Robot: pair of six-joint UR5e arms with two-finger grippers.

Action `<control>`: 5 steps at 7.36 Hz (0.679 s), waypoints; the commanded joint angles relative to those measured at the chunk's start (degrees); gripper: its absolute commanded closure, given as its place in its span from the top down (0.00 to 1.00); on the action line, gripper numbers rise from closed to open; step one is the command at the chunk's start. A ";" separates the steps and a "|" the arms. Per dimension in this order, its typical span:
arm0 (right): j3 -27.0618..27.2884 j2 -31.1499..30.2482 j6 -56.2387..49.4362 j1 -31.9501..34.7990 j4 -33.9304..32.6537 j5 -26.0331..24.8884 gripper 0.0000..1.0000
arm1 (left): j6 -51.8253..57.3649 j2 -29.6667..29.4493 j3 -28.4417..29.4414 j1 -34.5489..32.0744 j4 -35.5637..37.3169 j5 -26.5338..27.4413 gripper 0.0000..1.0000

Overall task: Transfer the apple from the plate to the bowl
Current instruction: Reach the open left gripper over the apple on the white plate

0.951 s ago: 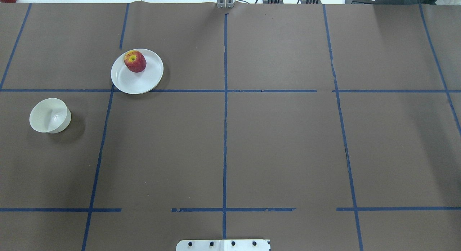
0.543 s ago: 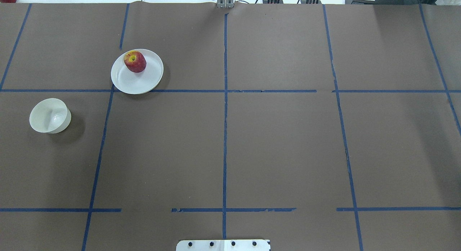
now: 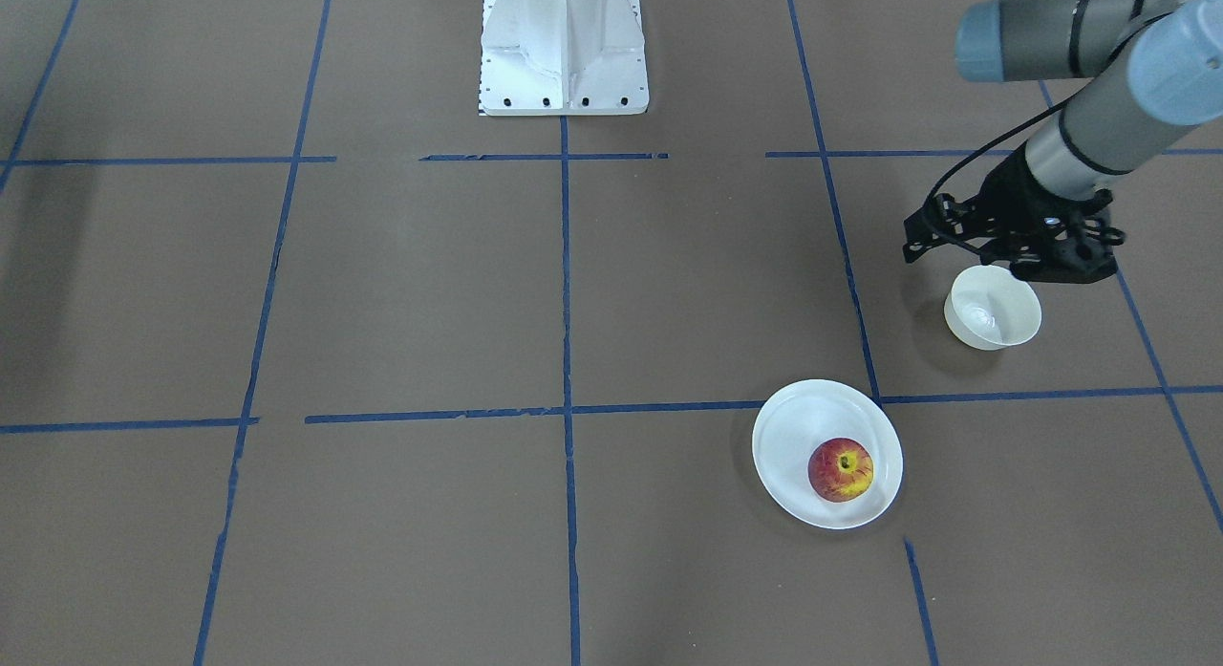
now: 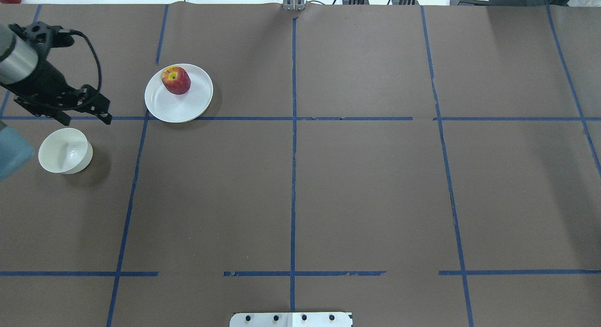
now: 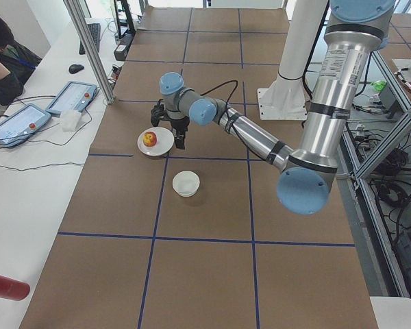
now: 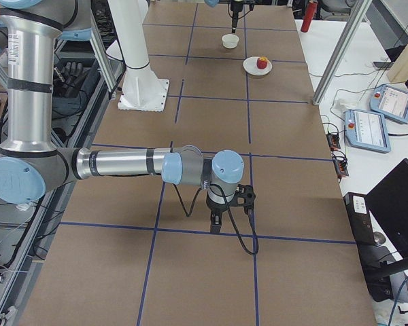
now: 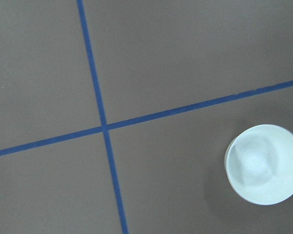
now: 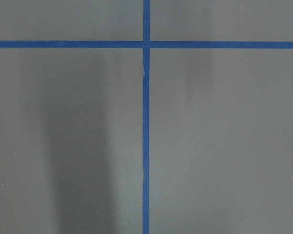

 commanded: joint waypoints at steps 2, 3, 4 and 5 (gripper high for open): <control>0.00 0.00 -0.06 0.09 0.00 0.00 1.00 | -5.39 -13.12 14.81 3.05 -0.78 2.38 1.00; 0.00 0.00 -0.06 0.00 0.00 0.00 1.00 | -7.75 -16.27 19.10 3.32 -1.82 2.81 1.00; 0.00 0.00 -0.06 0.09 0.00 0.00 1.00 | -10.29 -19.17 25.14 3.32 -7.06 5.69 1.00; 0.00 0.00 -0.06 0.00 0.00 0.00 1.00 | -12.58 -20.25 29.99 3.41 -13.20 5.98 1.00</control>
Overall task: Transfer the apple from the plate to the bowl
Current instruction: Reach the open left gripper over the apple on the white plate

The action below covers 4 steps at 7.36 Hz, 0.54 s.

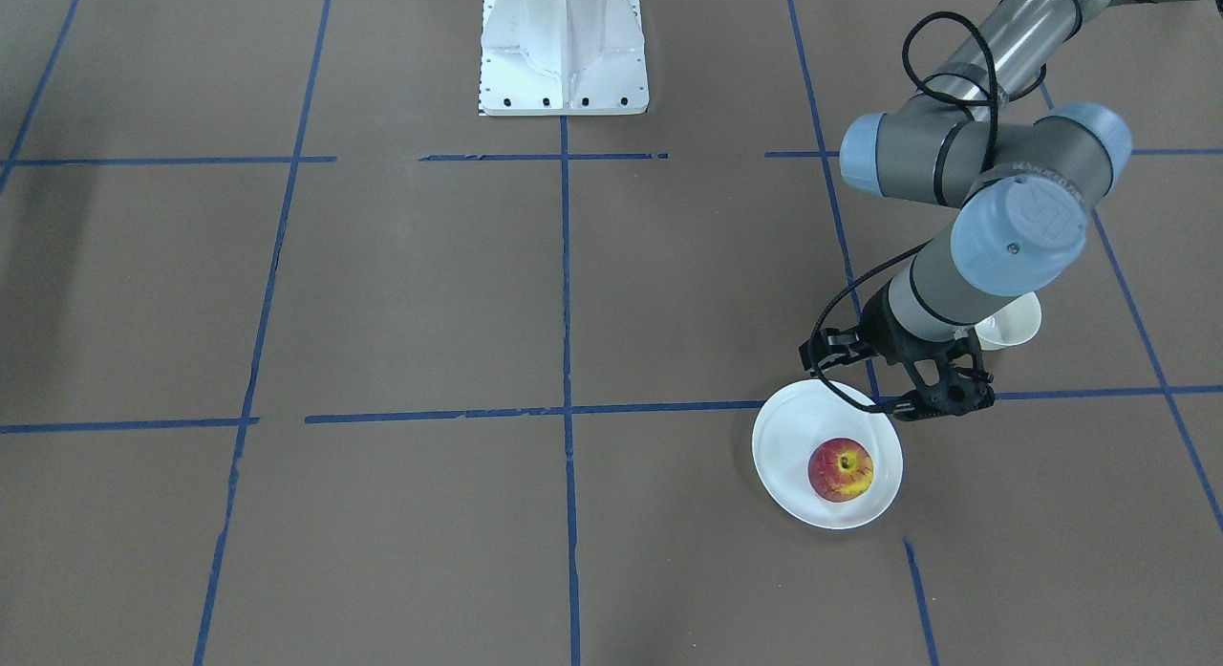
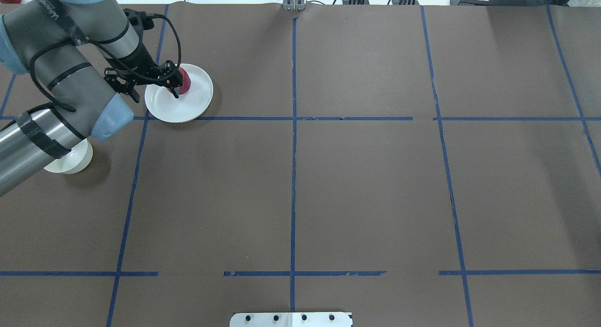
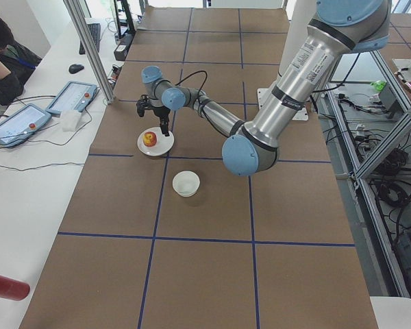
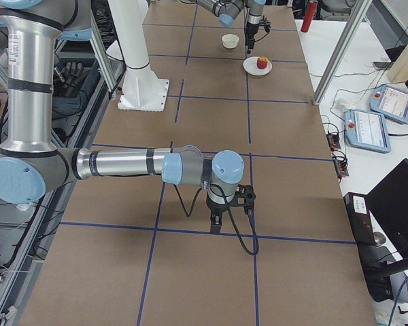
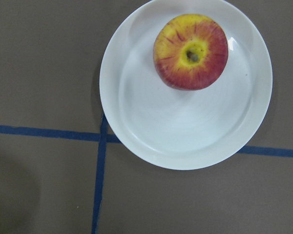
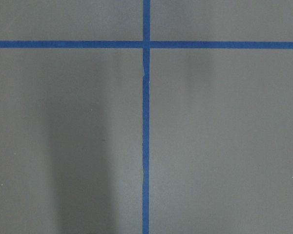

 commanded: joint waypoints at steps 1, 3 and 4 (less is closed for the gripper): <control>0.00 0.00 0.00 -0.04 0.00 0.00 1.00 | -2.95 -3.76 10.46 0.12 -9.15 1.25 1.00; 0.00 0.00 0.00 -0.04 0.00 0.00 1.00 | -3.04 -4.56 13.65 0.12 -12.07 2.13 1.00; 0.00 0.00 0.00 -0.04 0.00 0.00 1.00 | -3.13 -4.65 14.53 0.12 -12.94 2.22 1.00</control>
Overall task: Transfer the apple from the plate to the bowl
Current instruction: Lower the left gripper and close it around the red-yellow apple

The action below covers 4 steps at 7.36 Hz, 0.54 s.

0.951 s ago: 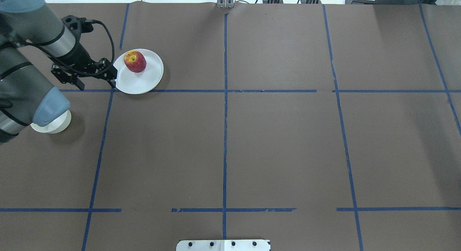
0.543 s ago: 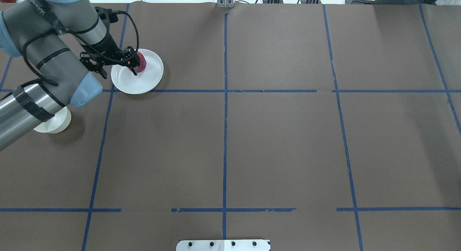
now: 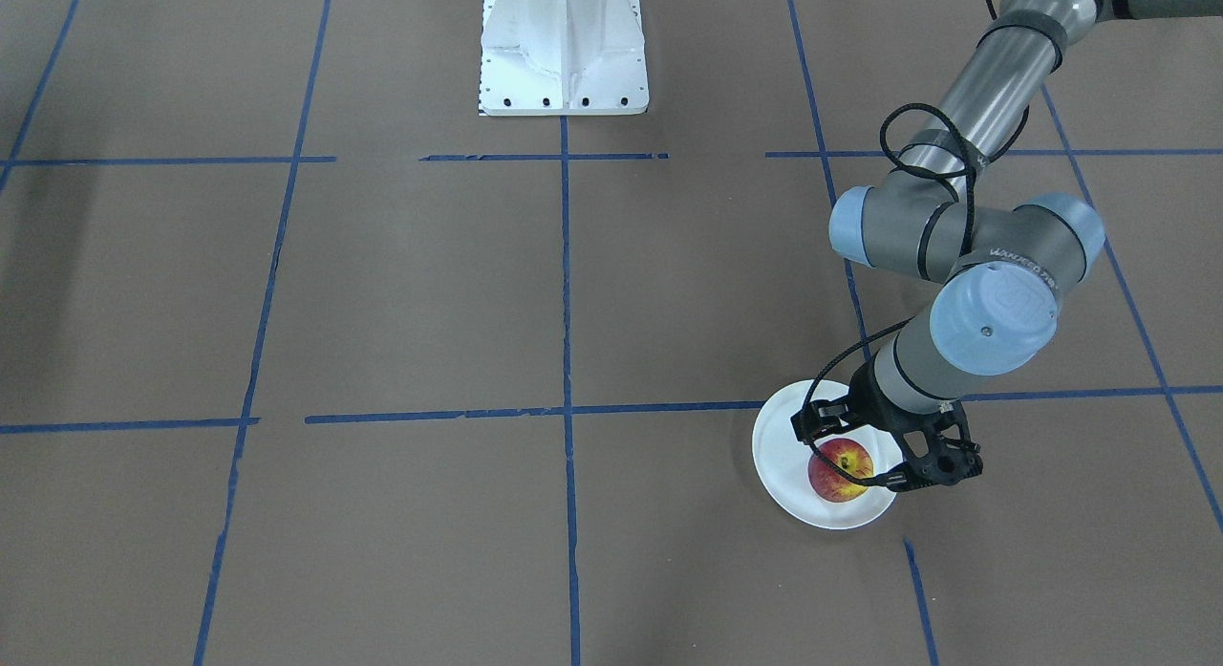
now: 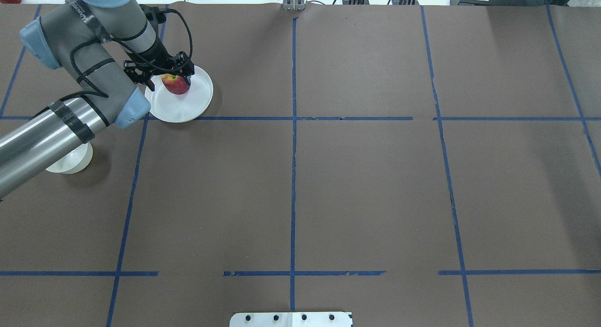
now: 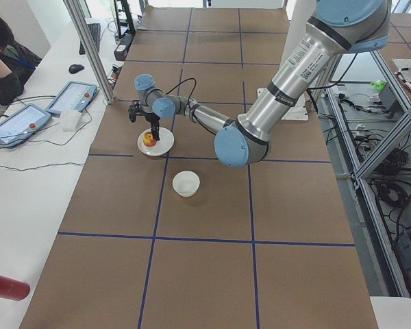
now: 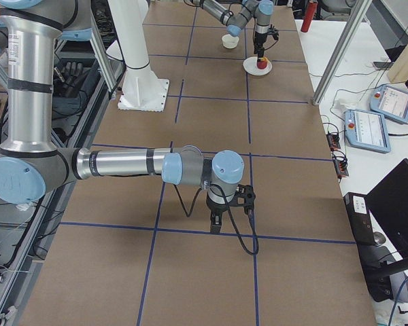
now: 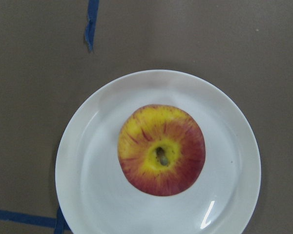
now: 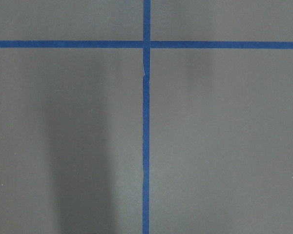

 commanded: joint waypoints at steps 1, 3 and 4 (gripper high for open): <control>0.00 0.00 0.00 0.08 0.00 0.00 1.00 | -0.21 -0.39 2.68 0.01 -2.73 0.25 1.00; 0.00 0.00 0.00 0.00 0.00 0.00 1.00 | -0.39 -3.01 7.51 0.01 -5.29 0.96 1.00; 0.00 0.00 0.00 0.00 0.00 0.00 1.00 | -0.48 -3.46 8.49 0.01 -6.08 0.96 1.00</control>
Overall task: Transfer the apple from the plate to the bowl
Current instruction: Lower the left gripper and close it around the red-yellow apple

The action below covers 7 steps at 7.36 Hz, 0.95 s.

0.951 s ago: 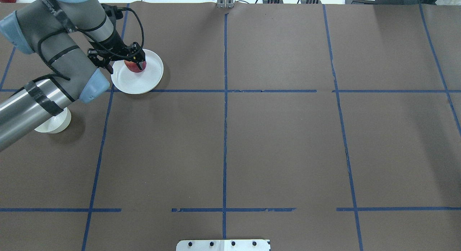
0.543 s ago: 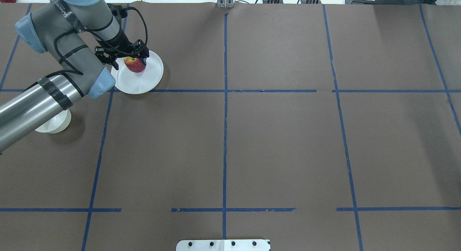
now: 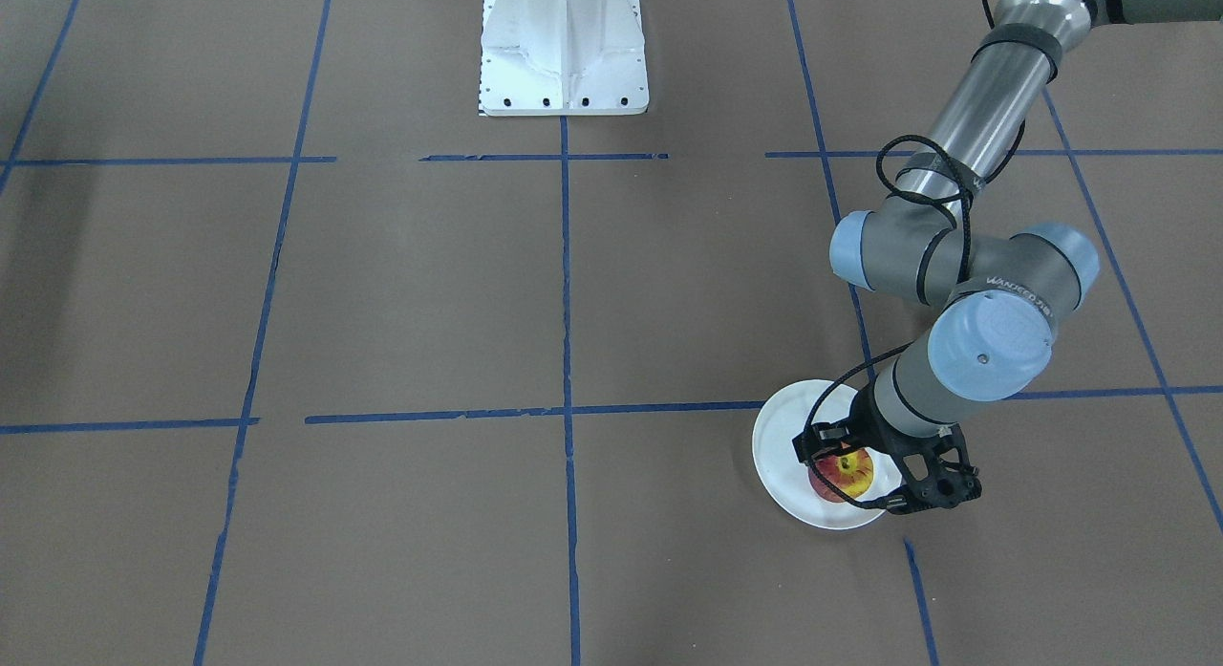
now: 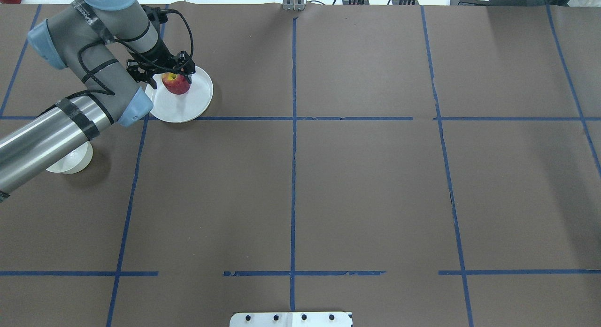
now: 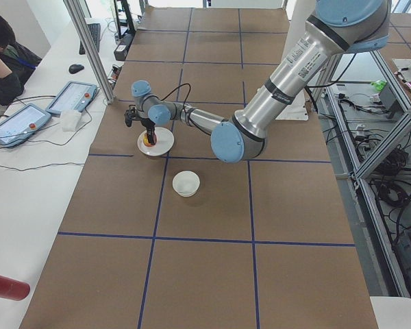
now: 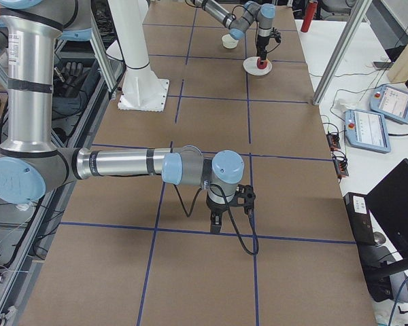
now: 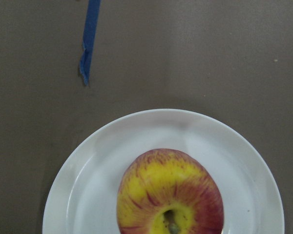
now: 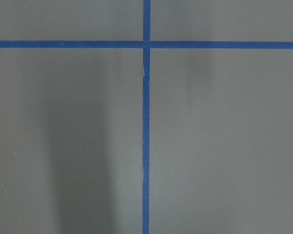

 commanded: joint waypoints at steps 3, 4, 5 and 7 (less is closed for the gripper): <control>0.00 0.00 0.00 -0.02 0.00 0.00 1.00 | -1.17 -1.21 3.86 0.17 -3.60 0.46 1.00; 0.00 0.00 0.00 -0.02 0.00 0.00 1.00 | -1.17 -1.39 4.91 0.18 -4.73 0.99 1.00; 0.00 0.00 0.00 -0.02 0.00 0.00 1.00 | -1.17 -1.48 5.18 0.26 -5.01 1.08 1.00; 0.00 0.00 0.00 -0.02 0.00 0.00 1.00 | -1.26 -1.56 5.63 0.70 -5.79 2.48 0.81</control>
